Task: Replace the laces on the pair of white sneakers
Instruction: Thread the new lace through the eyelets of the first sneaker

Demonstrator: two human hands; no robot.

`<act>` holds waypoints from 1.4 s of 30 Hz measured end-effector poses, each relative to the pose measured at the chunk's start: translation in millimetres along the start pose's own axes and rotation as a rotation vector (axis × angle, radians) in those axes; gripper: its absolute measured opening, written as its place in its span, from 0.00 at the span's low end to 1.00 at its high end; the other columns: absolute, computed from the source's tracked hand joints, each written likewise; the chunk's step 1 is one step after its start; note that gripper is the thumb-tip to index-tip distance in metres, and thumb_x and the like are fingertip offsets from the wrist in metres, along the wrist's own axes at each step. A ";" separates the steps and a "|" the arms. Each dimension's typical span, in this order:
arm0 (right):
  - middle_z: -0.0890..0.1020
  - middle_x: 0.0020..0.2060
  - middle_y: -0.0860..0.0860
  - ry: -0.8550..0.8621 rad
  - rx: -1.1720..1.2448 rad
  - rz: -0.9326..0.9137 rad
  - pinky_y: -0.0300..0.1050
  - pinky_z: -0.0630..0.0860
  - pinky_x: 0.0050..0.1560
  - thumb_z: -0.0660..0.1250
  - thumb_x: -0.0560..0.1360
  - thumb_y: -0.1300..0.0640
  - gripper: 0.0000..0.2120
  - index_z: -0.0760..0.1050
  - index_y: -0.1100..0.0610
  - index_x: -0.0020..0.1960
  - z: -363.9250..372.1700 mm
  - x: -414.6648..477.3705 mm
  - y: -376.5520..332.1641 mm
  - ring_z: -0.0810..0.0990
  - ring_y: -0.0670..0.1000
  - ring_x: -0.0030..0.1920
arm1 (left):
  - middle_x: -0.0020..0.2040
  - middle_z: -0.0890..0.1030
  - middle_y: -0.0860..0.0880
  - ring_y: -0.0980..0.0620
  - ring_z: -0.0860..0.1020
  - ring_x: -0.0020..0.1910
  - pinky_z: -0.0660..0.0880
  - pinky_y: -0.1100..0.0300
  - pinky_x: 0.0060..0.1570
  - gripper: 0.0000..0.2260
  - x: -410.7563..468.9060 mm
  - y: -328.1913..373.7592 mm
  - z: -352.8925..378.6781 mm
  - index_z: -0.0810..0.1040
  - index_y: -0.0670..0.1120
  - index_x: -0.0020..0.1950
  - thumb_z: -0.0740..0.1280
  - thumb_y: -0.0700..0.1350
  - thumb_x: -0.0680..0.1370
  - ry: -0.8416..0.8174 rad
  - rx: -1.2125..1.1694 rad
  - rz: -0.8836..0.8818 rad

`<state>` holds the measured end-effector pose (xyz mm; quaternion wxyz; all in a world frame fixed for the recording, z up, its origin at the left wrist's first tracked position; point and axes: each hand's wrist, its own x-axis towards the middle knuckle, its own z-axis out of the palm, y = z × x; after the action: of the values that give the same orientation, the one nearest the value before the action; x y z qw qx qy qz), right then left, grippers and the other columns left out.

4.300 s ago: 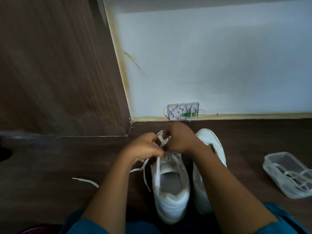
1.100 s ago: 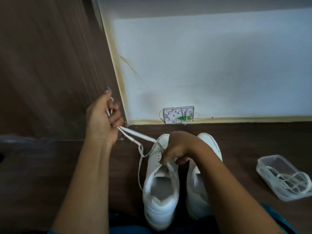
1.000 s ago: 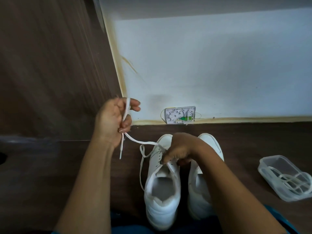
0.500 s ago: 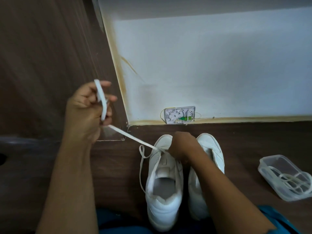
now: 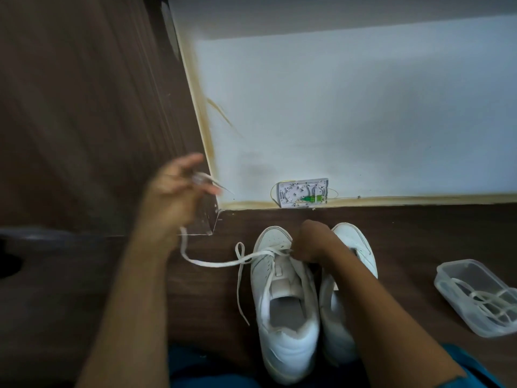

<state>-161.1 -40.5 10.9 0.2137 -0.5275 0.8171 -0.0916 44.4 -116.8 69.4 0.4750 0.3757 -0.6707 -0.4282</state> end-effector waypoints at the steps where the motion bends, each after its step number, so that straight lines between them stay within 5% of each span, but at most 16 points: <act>1: 0.71 0.28 0.51 -0.011 0.005 0.008 0.40 0.68 0.34 0.64 0.73 0.61 0.14 0.67 0.60 0.29 -0.6 1.2 0.9 0.73 0.54 0.39 | 0.45 0.83 0.45 0.63 0.69 0.22 0.65 0.66 0.24 0.12 -6.2 -4.8 17.8 0.77 0.50 0.55 0.64 0.35 0.77 -0.122 0.107 -0.058; 3: 0.74 0.31 0.54 -0.059 0.032 -0.012 0.40 0.66 0.29 0.65 0.73 0.62 0.10 0.72 0.64 0.33 -3.6 1.5 3.0 0.73 0.54 0.38 | 0.40 0.82 0.46 0.58 0.73 0.25 0.73 0.57 0.30 0.12 -23.5 -16.2 60.5 0.80 0.42 0.49 0.63 0.29 0.75 -0.442 0.337 -0.166; 5: 0.79 0.38 0.56 -0.115 0.083 -0.039 0.41 0.68 0.33 0.67 0.72 0.62 0.06 0.79 0.65 0.43 -4.8 5.6 8.1 0.72 0.53 0.36 | 0.36 0.81 0.46 0.52 0.78 0.33 0.76 0.55 0.41 0.10 -33.8 -29.6 94.0 0.82 0.40 0.44 0.64 0.29 0.71 -0.576 0.557 -0.162; 8: 0.79 0.35 0.56 -0.126 0.155 -0.051 0.42 0.69 0.37 0.69 0.69 0.63 0.06 0.80 0.66 0.42 -2.7 10.6 12.7 0.72 0.50 0.33 | 0.39 0.83 0.44 0.49 0.79 0.37 0.73 0.60 0.37 0.03 -29.8 -38.9 105.9 0.82 0.42 0.40 0.68 0.38 0.71 -0.504 0.666 -0.100; 10: 0.79 0.34 0.56 -0.110 0.199 -0.035 0.42 0.71 0.38 0.69 0.68 0.64 0.02 0.78 0.63 0.37 -1.4 12.3 15.3 0.74 0.51 0.34 | 0.40 0.83 0.44 0.50 0.77 0.35 0.70 0.60 0.33 0.06 -29.3 -40.2 110.3 0.80 0.44 0.47 0.68 0.37 0.72 -0.519 0.603 -0.107; 13: 0.82 0.43 0.53 -0.149 0.262 -0.013 0.44 0.75 0.39 0.71 0.69 0.62 0.08 0.80 0.64 0.47 -2.8 14.9 17.4 0.79 0.51 0.40 | 0.40 0.83 0.45 0.61 0.74 0.29 0.66 0.66 0.28 0.14 -28.3 -40.5 108.7 0.76 0.46 0.59 0.62 0.34 0.77 -0.497 0.525 -0.147; 17: 0.83 0.49 0.60 -0.168 0.285 -0.051 0.47 0.76 0.51 0.71 0.69 0.61 0.12 0.82 0.66 0.50 -1.7 16.4 16.4 0.82 0.58 0.52 | 0.34 0.82 0.51 0.64 0.75 0.26 0.72 0.63 0.34 0.14 -28.8 -40.3 96.1 0.78 0.46 0.39 0.60 0.30 0.75 -0.478 0.520 -0.182; 19: 0.83 0.50 0.59 -0.180 0.307 -0.056 0.45 0.76 0.47 0.69 0.71 0.62 0.12 0.81 0.66 0.52 -4.8 10.1 15.3 0.82 0.57 0.49 | 0.27 0.78 0.56 0.63 0.71 0.24 0.69 0.65 0.32 0.14 -29.8 -39.2 91.6 0.78 0.48 0.34 0.63 0.31 0.73 -0.475 0.513 -0.154; 23: 0.77 0.38 0.55 -0.204 0.450 0.040 0.39 0.74 0.32 0.67 0.71 0.69 0.12 0.78 0.66 0.54 -7.5 2.3 17.1 0.74 0.50 0.31 | 0.27 0.80 0.48 0.61 0.67 0.20 0.59 0.66 0.25 0.13 -31.9 -36.8 91.4 0.70 0.47 0.29 0.70 0.37 0.70 -0.409 0.442 -0.105; 27: 0.76 0.37 0.61 -0.206 0.541 0.044 0.36 0.72 0.22 0.66 0.71 0.73 0.10 0.79 0.72 0.52 -9.2 -3.0 16.3 0.73 0.52 0.28 | 0.36 0.83 0.48 0.55 0.78 0.33 0.70 0.61 0.34 0.13 -34.2 -38.8 97.2 0.74 0.53 0.50 0.69 0.36 0.73 -0.517 0.522 -0.133; 30: 0.76 0.35 0.60 -0.235 0.610 0.052 0.39 0.74 0.23 0.66 0.71 0.74 0.08 0.78 0.72 0.50 -11.1 -5.8 17.2 0.74 0.54 0.28 | 0.47 0.84 0.44 0.49 0.81 0.46 0.76 0.58 0.49 0.13 -31.5 -39.3 99.7 0.82 0.45 0.54 0.68 0.34 0.72 -0.534 0.674 -0.061; 35: 0.77 0.28 0.55 -0.239 0.617 0.033 0.40 0.77 0.29 0.66 0.71 0.74 0.11 0.79 0.70 0.52 -11.1 -4.9 19.2 0.75 0.51 0.30 | 0.40 0.84 0.52 0.59 0.75 0.33 0.69 0.68 0.33 0.07 -33.8 -49.1 103.0 0.85 0.50 0.42 0.69 0.38 0.72 -0.440 0.670 0.012; 38: 0.78 0.31 0.53 -0.280 0.619 0.011 0.46 0.78 0.39 0.65 0.71 0.75 0.09 0.81 0.68 0.47 -12.0 -3.4 21.9 0.76 0.51 0.33 | 0.39 0.84 0.52 0.56 0.80 0.36 0.76 0.62 0.38 0.09 -33.8 -59.4 107.0 0.85 0.50 0.40 0.69 0.36 0.71 -0.420 0.558 -0.007; 42: 0.79 0.31 0.56 -0.295 0.735 0.052 0.41 0.77 0.30 0.63 0.70 0.77 0.13 0.79 0.63 0.36 -10.3 -5.0 26.8 0.78 0.52 0.31 | 0.35 0.83 0.51 0.61 0.78 0.32 0.75 0.64 0.38 0.07 -36.5 -65.1 112.9 0.85 0.43 0.41 0.71 0.32 0.69 -0.414 0.399 -0.053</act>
<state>-186.1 -25.3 11.3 0.5058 -0.4025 0.7033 -0.2959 -47.8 -81.8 -23.3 0.2334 0.3837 -0.8143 -0.3677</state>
